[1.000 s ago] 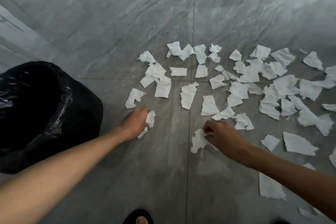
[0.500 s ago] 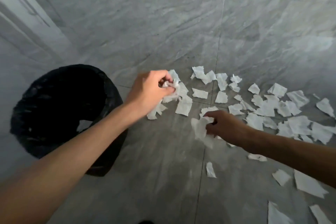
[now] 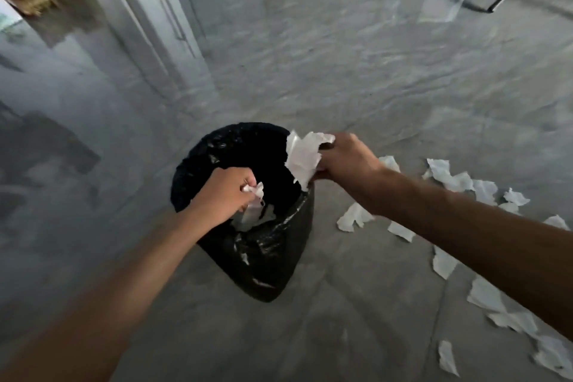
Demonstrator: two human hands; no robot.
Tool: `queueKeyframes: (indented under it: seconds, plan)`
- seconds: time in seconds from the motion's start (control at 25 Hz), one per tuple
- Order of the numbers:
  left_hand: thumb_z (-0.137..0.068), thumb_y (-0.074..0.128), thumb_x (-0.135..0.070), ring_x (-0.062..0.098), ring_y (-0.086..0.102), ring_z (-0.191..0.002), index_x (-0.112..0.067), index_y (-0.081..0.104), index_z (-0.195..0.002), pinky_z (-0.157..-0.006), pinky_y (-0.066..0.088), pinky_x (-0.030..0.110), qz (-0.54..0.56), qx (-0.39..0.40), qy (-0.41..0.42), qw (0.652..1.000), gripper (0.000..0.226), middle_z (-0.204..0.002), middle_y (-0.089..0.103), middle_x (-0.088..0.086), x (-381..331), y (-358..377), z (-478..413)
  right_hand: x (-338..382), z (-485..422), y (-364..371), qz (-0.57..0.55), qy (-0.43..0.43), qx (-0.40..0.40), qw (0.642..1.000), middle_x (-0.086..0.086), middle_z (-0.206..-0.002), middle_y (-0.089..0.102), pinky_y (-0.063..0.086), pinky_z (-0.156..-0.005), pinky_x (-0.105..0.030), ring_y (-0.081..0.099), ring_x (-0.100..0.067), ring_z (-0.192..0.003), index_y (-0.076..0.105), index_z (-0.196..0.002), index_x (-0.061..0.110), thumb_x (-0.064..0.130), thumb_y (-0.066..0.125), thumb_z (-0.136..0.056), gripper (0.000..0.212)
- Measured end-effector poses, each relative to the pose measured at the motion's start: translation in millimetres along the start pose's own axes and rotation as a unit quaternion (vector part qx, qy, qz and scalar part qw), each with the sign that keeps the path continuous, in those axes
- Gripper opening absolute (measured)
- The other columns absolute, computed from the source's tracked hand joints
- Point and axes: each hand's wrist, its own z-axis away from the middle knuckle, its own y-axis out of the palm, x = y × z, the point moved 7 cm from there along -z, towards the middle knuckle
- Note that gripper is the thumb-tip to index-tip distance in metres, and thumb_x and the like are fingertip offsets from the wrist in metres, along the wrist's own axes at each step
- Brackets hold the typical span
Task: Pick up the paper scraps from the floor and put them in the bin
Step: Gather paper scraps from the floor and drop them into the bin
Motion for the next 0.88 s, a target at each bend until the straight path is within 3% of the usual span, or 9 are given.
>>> queueKeyframes:
  seconds: [0.16, 0.28, 0.4, 0.52, 0.6, 0.64, 0.72, 0.8, 0.88]
  plan:
    - [-0.088, 0.063, -0.016, 0.017, 0.066, -0.093, -0.018, 0.065, -0.112, -0.082, 0.051, 0.027, -0.023, 0.017, -0.036, 0.999, 0.024, -0.113, 0.069, 0.006, 27, 5, 6, -22, -28, 40, 0.048, 0.103, 0.018, 0.993, -0.022, -0.096, 0.066, 0.058, -0.082, -0.041, 0.067, -0.027, -0.085, 0.066, -0.098, -0.007, -0.003, 0.063, -0.080, 0.018]
    - [-0.090, 0.056, -0.013, 0.021, 0.064, -0.102, -0.022, 0.058, -0.121, -0.085, 0.049, 0.030, -0.028, -0.031, -0.036, 0.999, 0.032, -0.125, 0.063, 0.004, 16, -4, 7, -30, -28, 39, 0.046, 0.112, 0.046, 0.992, -0.020, -0.092, 0.062, 0.054, -0.091, -0.041, 0.062, -0.027, -0.084, 0.058, -0.116, -0.007, -0.005, 0.061, -0.082, 0.034]
    - [-0.089, 0.053, -0.010, 0.019, 0.061, -0.104, -0.022, 0.058, -0.119, -0.089, 0.052, 0.039, 0.003, -0.110, 0.013, 0.994, 0.033, -0.120, 0.063, 0.001, -24, -16, 9, -24, -16, 0, 0.113, 0.030, 0.011, 0.993, -0.011, -0.091, 0.070, 0.058, -0.084, -0.036, 0.069, -0.025, -0.084, 0.063, -0.116, 0.006, -0.003, 0.065, -0.077, 0.040]
    - [-0.086, 0.055, -0.009, 0.018, 0.061, -0.098, -0.020, 0.059, -0.112, -0.086, 0.051, 0.036, 0.039, -0.156, 0.100, 0.982, 0.029, -0.110, 0.063, 0.000, -82, -16, 11, -42, 14, -55, 0.198, -0.015, 0.013, 0.980, 0.001, -0.076, 0.072, 0.054, -0.069, -0.018, 0.070, -0.008, -0.070, 0.070, -0.096, 0.015, 0.003, 0.066, -0.077, 0.023]
    - [-0.084, 0.056, -0.009, 0.015, 0.059, -0.089, -0.019, 0.060, -0.108, -0.082, 0.048, 0.030, 0.066, -0.142, 0.152, 0.976, 0.026, -0.102, 0.061, -0.002, -120, 2, 13, -81, 45, -92, 0.363, 0.002, 0.038, 0.931, 0.015, -0.071, 0.067, 0.043, -0.063, -0.005, 0.063, 0.002, -0.066, 0.069, -0.090, 0.026, 0.014, 0.071, -0.075, 0.020]
    - [-0.084, 0.058, -0.011, 0.013, 0.057, -0.082, -0.019, 0.061, -0.107, -0.079, 0.047, 0.028, 0.074, -0.120, 0.172, 0.975, 0.025, -0.098, 0.059, -0.003, -136, 17, 13, -111, 65, -108, 0.437, 0.038, 0.063, 0.897, 0.016, -0.078, 0.066, 0.041, -0.065, -0.006, 0.063, -0.002, -0.073, 0.067, -0.093, 0.028, 0.020, 0.074, -0.074, 0.022]
    - [-0.085, 0.060, -0.015, 0.011, 0.054, -0.075, -0.020, 0.060, -0.108, -0.074, 0.043, 0.025, 0.073, -0.056, 0.189, 0.978, 0.024, -0.094, 0.056, -0.005, -162, 59, 13, -181, 112, -134, 0.539, 0.146, 0.124, 0.820, 0.007, -0.105, 0.063, 0.044, -0.078, -0.021, 0.061, -0.015, -0.097, 0.058, -0.113, 0.029, 0.035, 0.075, -0.074, 0.043]
    - [-0.085, 0.062, -0.020, 0.011, 0.054, -0.080, -0.021, 0.059, -0.111, -0.071, 0.039, 0.024, 0.059, 0.023, 0.179, 0.982, 0.026, -0.096, 0.059, -0.003, -173, 106, 5, -238, 155, -143, 0.601, 0.191, 0.171, 0.757, 0.000, -0.126, 0.049, 0.044, -0.082, -0.032, 0.057, -0.024, -0.110, 0.043, -0.128, 0.030, 0.044, 0.071, -0.073, 0.063]
    - [-0.084, 0.064, -0.022, 0.012, 0.056, -0.085, -0.020, 0.060, -0.113, -0.071, 0.037, 0.024, 0.057, 0.097, 0.144, 0.983, 0.030, -0.106, 0.065, 0.001, -170, 152, -8, -268, 181, -135, 0.619, 0.165, 0.196, 0.743, -0.004, -0.131, 0.043, 0.046, -0.080, -0.036, 0.057, -0.028, -0.111, 0.039, -0.131, 0.025, 0.040, 0.064, -0.078, 0.060]
